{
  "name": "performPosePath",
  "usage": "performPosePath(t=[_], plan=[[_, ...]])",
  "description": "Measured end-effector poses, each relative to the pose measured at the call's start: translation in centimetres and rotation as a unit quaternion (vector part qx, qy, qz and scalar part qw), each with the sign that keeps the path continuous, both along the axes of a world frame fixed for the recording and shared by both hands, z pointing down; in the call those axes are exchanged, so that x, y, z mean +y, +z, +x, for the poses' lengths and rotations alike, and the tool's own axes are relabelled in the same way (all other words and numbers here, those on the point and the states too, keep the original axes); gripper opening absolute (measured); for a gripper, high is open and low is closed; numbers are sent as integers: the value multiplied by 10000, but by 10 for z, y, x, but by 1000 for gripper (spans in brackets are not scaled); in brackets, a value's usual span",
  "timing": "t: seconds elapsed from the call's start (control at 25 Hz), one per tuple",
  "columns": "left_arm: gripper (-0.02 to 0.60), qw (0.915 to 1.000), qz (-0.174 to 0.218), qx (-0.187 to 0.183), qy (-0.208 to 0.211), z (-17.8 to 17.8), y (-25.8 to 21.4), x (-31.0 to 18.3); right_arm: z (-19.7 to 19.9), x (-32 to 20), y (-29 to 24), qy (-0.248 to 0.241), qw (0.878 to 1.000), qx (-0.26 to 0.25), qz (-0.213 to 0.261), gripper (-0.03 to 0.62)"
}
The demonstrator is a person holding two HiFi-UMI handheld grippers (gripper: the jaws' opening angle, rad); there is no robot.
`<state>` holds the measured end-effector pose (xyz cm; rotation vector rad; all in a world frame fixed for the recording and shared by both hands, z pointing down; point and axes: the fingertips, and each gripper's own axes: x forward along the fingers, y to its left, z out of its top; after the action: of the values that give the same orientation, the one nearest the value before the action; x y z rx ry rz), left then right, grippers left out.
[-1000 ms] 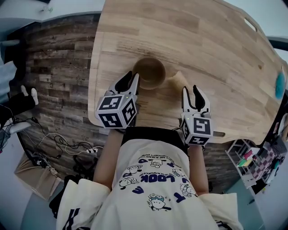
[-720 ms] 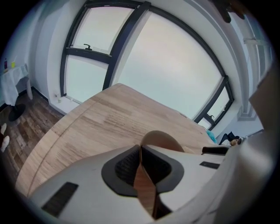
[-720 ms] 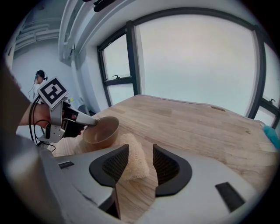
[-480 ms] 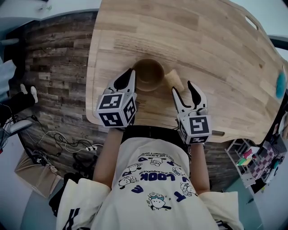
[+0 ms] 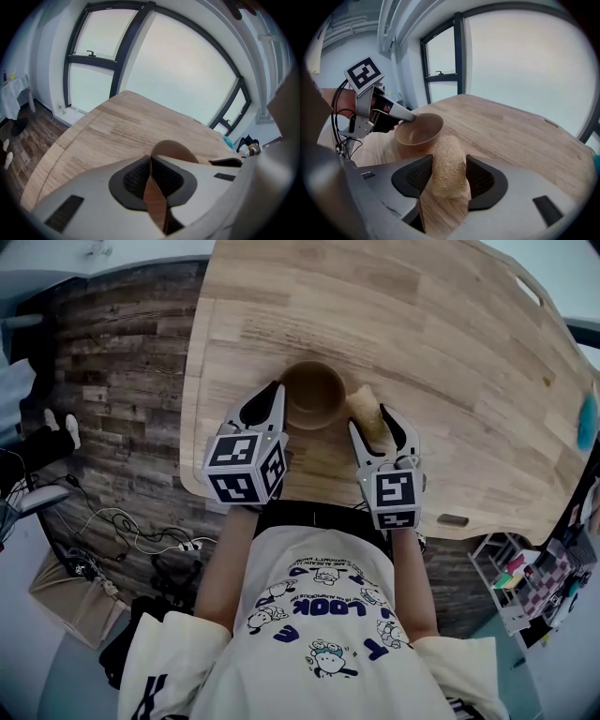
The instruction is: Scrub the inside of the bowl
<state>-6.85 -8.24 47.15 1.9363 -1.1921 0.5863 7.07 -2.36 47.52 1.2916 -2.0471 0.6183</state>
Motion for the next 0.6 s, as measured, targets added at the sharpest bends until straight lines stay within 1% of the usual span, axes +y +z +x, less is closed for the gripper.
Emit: performPosePath(t=[0.04,0.2,0.36,0.48,0.6], plan=[[40,10000,1,-2,-2,0,0,0,1,-1,1,14,10000,-35,-5,216],[40,10000,-2,8,-28,0,0,0,7,-3,-2,195,9996,-214,5,212],[40,10000,-6,35,-21,1,-1,2,17,-7,-16,386,9987,-272,206,210],[40,10000,-6,51,-36,0,-1,4,15,-16,-37,459,9965,-550,422,210],[40,9999,-21,79,-86,0,-1,6,6,-25,-53,557,9926,-948,507,210]])
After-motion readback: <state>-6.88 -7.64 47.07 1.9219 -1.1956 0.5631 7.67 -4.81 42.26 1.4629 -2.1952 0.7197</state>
